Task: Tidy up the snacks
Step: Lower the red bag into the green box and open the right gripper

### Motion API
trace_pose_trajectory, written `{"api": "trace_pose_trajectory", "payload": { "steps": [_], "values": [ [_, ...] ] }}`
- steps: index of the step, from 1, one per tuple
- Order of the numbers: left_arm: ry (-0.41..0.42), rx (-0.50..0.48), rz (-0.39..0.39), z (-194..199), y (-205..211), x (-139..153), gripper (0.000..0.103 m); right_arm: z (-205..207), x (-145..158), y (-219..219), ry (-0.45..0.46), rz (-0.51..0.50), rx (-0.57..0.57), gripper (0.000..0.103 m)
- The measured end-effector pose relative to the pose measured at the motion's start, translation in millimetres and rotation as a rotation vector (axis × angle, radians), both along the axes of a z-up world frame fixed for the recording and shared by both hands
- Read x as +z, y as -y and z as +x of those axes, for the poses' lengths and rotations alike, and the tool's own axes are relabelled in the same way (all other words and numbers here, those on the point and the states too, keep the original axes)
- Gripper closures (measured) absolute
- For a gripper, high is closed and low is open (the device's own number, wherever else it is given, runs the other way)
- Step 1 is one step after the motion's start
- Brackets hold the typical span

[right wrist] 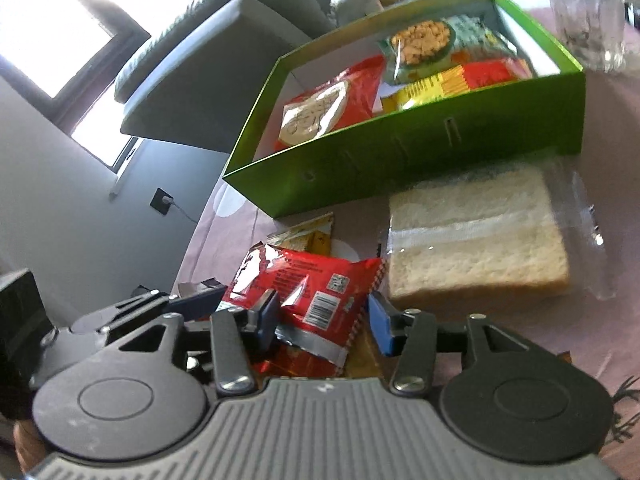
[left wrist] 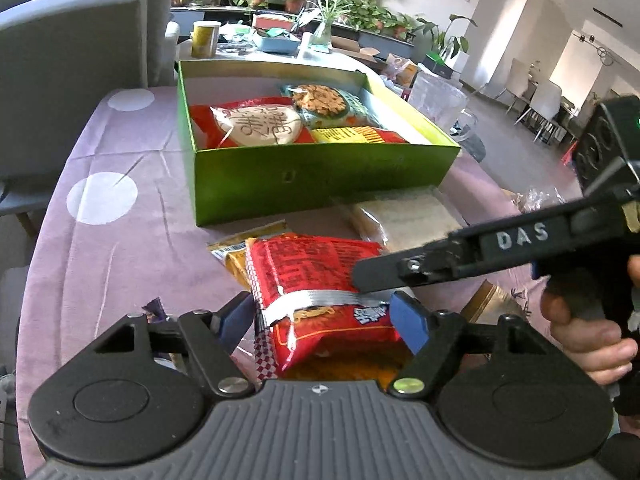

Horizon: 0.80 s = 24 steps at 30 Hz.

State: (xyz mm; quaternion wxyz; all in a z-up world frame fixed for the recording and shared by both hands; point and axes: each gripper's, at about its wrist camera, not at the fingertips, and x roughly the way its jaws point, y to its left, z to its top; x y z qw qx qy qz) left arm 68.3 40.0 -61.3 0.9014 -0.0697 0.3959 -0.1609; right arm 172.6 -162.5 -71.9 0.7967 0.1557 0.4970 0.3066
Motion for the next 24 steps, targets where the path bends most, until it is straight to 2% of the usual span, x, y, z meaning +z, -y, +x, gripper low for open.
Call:
{"api": "trace_pose_trajectory", "payload": {
  "steps": [3,6,9,16,21,24],
  "values": [
    [0.006,-0.004,0.006,-2,3,0,0.032,4,-1,-2,-0.034,0.009,-0.007,0.037],
    [0.019,-0.018,0.013,-4,6,6,0.035,3,4,-5,-0.010,-0.001,0.001,0.041],
    [0.060,-0.014,0.043,-7,9,16,0.035,-5,15,-11,0.055,-0.011,0.041,0.047],
    [0.152,-0.019,0.064,4,11,47,0.035,-9,46,-13,0.225,-0.010,0.049,0.047],
    [0.196,-0.022,0.106,31,18,65,0.034,7,68,-20,0.385,-0.028,0.039,0.047],
    [0.203,-0.012,0.112,52,17,71,0.034,23,77,-24,0.439,-0.037,0.040,0.047]
  ]
}}
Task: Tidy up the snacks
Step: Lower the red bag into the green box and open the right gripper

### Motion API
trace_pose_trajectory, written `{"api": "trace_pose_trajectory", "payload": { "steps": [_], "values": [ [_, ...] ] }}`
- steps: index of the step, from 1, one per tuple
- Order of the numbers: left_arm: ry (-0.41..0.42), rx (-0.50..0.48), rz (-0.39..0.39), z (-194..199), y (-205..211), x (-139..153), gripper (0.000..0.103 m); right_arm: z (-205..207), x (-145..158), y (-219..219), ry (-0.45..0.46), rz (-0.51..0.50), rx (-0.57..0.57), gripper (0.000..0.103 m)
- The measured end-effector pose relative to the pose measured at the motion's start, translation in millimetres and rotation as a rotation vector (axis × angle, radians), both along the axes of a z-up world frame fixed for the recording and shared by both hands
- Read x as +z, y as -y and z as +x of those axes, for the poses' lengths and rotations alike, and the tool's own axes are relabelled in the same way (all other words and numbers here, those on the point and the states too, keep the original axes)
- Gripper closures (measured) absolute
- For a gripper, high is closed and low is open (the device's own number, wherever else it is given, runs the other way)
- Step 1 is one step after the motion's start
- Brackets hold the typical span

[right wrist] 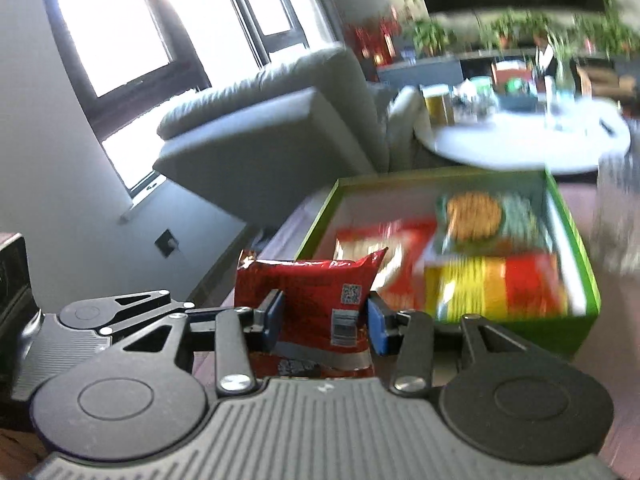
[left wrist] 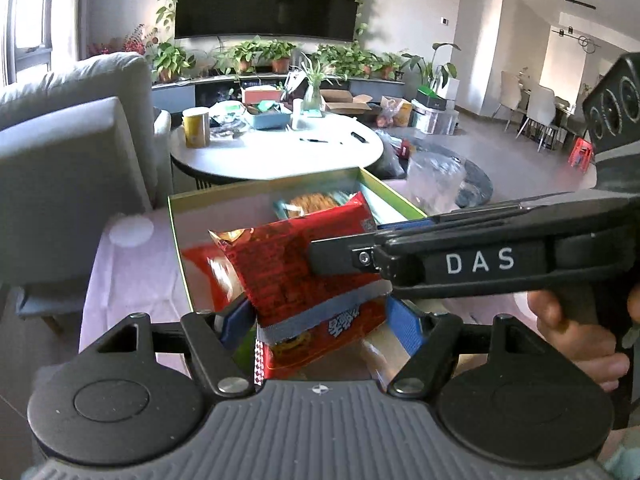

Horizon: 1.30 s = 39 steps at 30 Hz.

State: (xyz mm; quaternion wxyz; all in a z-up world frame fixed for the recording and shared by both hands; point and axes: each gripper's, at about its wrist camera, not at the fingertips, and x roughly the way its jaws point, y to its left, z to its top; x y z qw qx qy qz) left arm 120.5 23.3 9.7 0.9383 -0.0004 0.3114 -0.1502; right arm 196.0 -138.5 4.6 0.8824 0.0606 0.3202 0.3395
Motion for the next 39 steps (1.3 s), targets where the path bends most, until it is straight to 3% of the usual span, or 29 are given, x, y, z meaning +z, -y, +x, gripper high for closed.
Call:
{"api": "trace_pose_trajectory", "payload": {
  "steps": [9,23,27,39],
  "values": [
    [-0.018,0.028,0.046,74,-8,-1,0.034,63,0,-14,0.043,0.008,-0.006,0.047],
    [-0.049,0.075,0.104,166,-30,-28,0.034,139,-27,-47,0.042,-0.027,-0.012,0.047],
    [-0.050,0.119,0.125,173,-37,-37,0.025,146,-34,-54,0.068,-0.059,-0.015,0.047],
    [-0.031,0.176,0.086,132,-47,-32,0.020,120,-26,-7,0.057,-0.064,-0.123,0.044]
  ]
}}
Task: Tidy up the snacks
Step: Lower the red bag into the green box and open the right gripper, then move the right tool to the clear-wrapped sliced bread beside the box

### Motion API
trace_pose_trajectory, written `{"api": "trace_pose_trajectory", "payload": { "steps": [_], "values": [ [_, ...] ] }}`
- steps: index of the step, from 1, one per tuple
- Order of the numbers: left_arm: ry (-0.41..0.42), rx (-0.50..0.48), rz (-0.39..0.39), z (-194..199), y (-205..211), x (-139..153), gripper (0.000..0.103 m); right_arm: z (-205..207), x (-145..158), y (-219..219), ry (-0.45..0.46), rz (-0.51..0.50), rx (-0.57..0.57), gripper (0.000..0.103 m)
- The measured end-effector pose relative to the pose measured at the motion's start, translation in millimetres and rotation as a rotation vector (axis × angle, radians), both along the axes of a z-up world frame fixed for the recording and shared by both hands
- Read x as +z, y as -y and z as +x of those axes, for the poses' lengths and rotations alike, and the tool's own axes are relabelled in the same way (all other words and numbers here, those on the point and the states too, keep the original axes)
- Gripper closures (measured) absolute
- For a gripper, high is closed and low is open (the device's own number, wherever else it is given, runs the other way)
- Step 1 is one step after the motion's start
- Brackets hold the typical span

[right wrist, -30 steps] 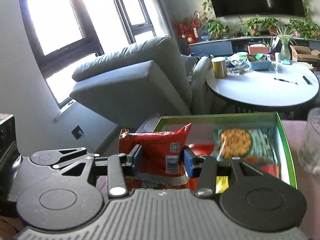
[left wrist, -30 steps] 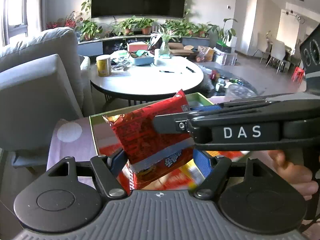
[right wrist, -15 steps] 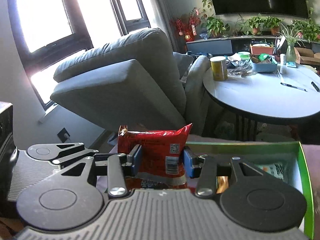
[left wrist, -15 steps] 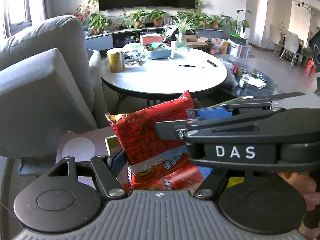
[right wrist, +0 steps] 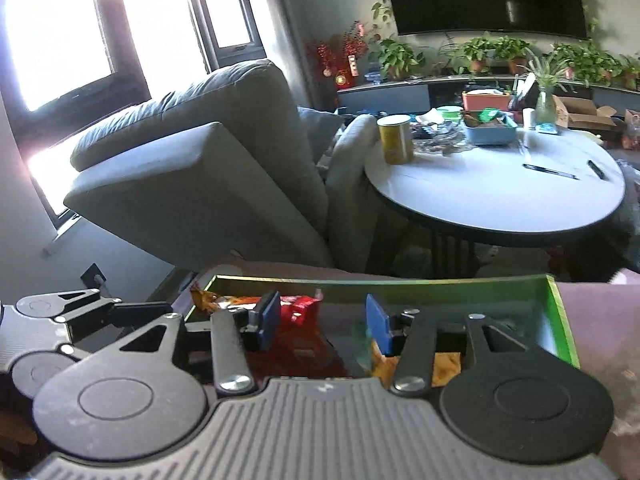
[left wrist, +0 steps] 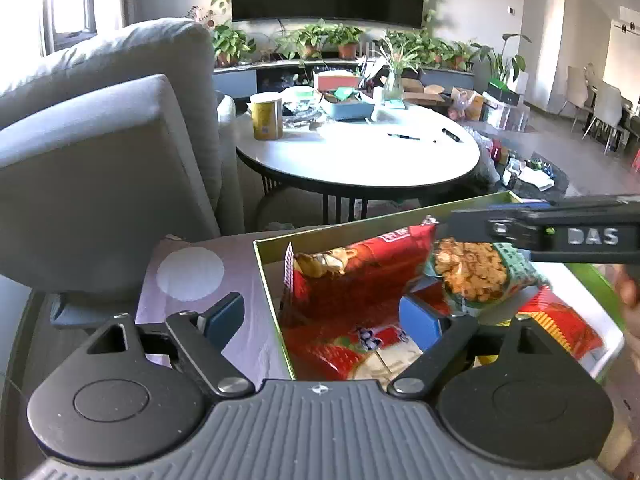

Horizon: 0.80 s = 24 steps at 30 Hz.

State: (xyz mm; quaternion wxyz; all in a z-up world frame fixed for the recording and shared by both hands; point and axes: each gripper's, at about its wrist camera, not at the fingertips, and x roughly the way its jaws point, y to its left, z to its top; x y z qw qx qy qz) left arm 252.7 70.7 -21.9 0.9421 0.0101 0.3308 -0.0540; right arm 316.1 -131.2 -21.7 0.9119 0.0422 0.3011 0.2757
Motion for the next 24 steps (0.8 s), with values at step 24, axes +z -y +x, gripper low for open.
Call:
{"api": "trace_pose_trajectory", "payload": {
  "steps": [24],
  "values": [
    [0.003,-0.151,-0.069,-126,74,20,0.016,-107,-10,80,-0.129,-0.037,-0.090,0.042]
  ]
}}
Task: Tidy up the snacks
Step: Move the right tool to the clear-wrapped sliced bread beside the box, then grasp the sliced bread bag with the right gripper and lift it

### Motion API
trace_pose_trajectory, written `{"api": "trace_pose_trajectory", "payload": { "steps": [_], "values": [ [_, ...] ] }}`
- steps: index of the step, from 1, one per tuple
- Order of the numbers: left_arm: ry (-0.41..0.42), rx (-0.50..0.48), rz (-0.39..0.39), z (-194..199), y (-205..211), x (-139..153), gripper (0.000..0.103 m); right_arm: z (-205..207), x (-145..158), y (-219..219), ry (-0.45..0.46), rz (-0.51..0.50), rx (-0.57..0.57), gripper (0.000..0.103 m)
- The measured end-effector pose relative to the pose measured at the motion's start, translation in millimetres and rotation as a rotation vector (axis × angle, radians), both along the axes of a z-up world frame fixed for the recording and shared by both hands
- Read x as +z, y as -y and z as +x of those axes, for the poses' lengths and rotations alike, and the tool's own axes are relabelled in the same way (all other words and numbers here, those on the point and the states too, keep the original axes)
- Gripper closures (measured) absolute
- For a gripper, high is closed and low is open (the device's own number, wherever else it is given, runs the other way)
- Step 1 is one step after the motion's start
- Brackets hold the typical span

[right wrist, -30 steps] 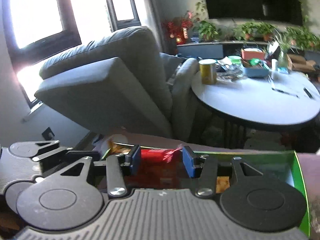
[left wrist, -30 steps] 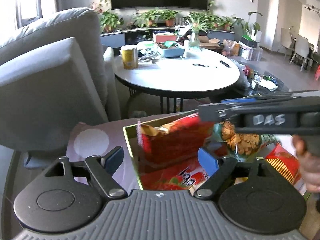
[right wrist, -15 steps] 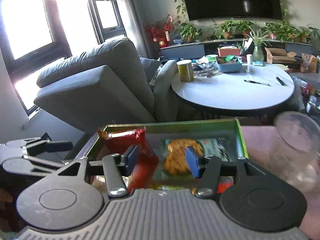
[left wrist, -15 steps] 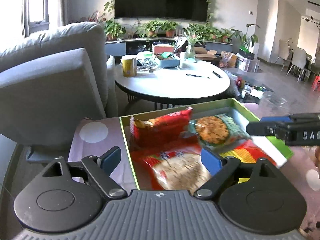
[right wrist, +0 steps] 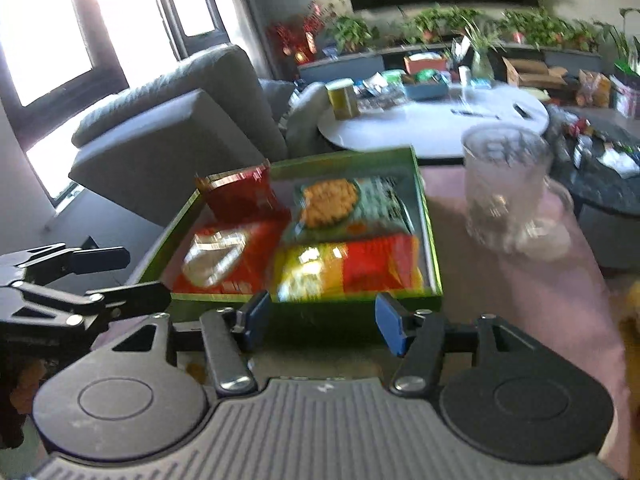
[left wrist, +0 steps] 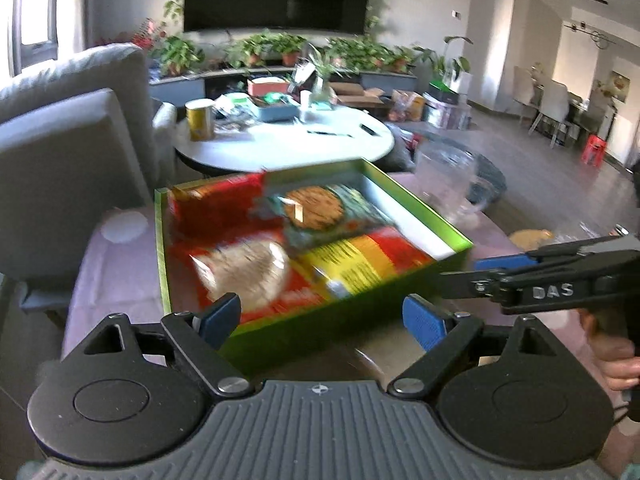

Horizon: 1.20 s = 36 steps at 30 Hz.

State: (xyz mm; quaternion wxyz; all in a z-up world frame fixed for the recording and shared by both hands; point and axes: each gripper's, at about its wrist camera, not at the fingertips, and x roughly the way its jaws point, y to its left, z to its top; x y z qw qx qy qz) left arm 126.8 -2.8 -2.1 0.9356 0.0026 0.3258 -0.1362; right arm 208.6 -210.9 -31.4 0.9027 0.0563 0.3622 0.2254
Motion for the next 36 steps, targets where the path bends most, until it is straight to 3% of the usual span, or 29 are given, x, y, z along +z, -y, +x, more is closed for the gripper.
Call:
{"api": "trace_pose_trajectory", "payload": {
  "steps": [17,36],
  "values": [
    [-0.129,-0.061,0.014,-5,43,-39,0.016,-14,-30,23,-0.108,0.010,-0.056,0.036],
    [-0.222,-0.103,0.019,10,65,-62,0.021,-10,-45,16,-0.153,0.006,-0.032,0.036]
  ]
}}
